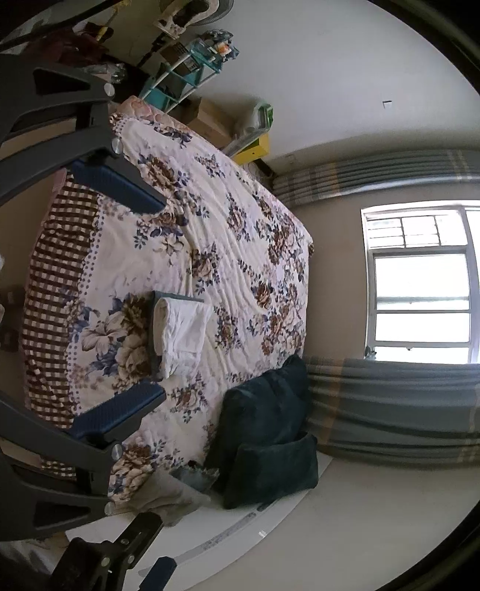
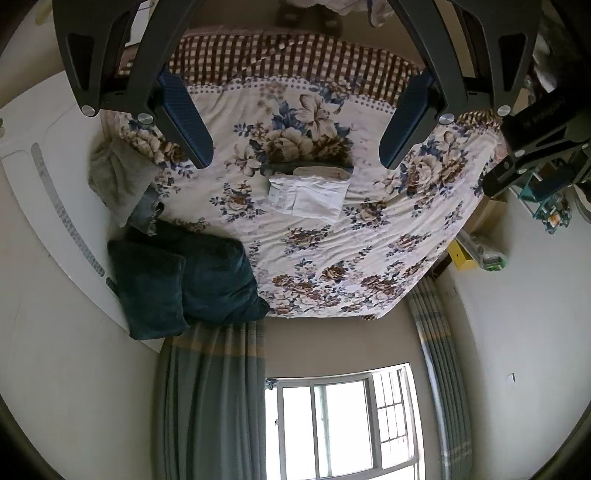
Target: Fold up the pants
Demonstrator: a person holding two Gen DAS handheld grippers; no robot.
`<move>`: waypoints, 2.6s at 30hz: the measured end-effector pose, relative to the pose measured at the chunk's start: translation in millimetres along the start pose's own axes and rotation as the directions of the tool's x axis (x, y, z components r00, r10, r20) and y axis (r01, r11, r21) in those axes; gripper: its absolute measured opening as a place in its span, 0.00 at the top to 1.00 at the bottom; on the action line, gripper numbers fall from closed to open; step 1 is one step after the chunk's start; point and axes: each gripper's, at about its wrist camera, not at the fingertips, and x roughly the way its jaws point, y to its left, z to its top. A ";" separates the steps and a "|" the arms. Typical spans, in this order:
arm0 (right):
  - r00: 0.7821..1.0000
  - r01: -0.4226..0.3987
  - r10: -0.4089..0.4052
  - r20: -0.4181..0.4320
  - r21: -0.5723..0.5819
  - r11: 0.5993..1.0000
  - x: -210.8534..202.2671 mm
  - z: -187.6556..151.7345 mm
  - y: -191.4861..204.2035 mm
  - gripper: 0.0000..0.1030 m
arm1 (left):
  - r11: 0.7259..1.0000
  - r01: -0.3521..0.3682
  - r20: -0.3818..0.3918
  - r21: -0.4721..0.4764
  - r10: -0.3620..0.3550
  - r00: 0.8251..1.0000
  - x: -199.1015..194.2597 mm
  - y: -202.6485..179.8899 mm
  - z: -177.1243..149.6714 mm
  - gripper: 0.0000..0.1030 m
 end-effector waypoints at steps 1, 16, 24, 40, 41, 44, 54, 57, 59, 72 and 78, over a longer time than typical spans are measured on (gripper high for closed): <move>1.000 0.002 -0.002 0.003 -0.002 1.000 2.0 1.4 -0.7 0.06 | 1.000 0.001 -0.001 -0.002 -0.001 1.000 2.5 -0.1 1.2 0.00; 0.997 0.080 -0.080 0.018 0.035 0.996 84.8 41.1 -18.8 0.06 | 0.999 -0.049 0.010 0.020 0.048 0.999 60.3 -18.5 28.9 0.00; 0.995 0.100 -0.099 -0.021 0.036 0.994 130.4 54.3 -26.3 0.06 | 0.999 -0.044 -0.035 0.022 0.044 0.998 89.4 -23.0 34.8 0.00; 0.994 0.099 -0.098 -0.047 0.016 0.995 157.3 53.5 -22.1 0.06 | 0.999 -0.048 -0.057 0.023 0.050 0.997 107.5 -19.0 34.9 0.00; 0.994 0.098 -0.097 -0.048 0.014 0.995 158.2 52.2 -20.8 0.06 | 0.998 -0.051 -0.056 0.022 0.052 0.997 107.3 -19.1 35.0 0.00; 0.993 0.100 -0.100 -0.057 0.008 0.995 159.9 49.4 -19.0 0.06 | 0.999 -0.048 -0.056 0.021 0.049 0.997 107.8 -18.7 34.9 0.00; 0.993 0.094 -0.094 -0.067 0.003 0.996 158.0 41.0 -24.0 0.06 | 0.999 -0.041 -0.068 0.031 0.043 0.997 106.5 -22.1 30.5 0.00; 0.993 0.089 -0.088 -0.073 0.009 0.996 157.5 39.5 -25.2 0.05 | 0.999 -0.041 -0.069 0.030 0.043 0.997 103.9 -23.0 28.0 0.00; 0.993 0.088 -0.087 -0.076 0.007 0.996 157.0 37.6 -26.6 0.05 | 0.999 -0.040 -0.071 0.028 0.041 0.997 103.5 -24.5 26.0 0.00; 0.993 0.073 -0.074 -0.091 -0.016 0.997 151.1 28.3 -27.4 0.05 | 0.999 -0.035 -0.082 0.026 0.037 0.996 101.5 -25.7 17.3 0.00; 0.993 0.068 -0.070 -0.091 -0.017 0.998 149.6 27.8 -27.1 0.05 | 0.999 -0.036 -0.081 0.025 0.038 0.996 101.2 -26.4 17.1 0.00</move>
